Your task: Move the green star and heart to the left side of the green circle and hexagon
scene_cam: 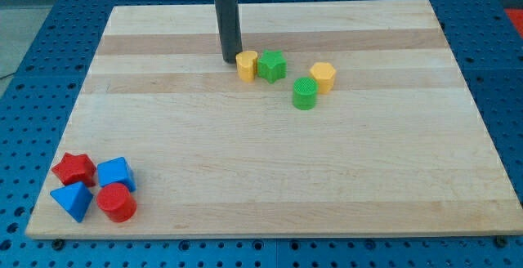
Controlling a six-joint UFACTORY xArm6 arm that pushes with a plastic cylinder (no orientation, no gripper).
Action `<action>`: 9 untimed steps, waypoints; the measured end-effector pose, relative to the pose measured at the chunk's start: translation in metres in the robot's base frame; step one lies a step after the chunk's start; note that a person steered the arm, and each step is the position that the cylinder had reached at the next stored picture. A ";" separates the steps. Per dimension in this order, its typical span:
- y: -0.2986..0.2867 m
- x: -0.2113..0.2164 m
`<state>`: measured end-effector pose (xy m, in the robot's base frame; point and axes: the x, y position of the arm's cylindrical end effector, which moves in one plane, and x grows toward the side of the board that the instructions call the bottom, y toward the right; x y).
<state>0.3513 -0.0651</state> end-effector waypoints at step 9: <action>0.055 -0.005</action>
<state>0.3464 -0.0103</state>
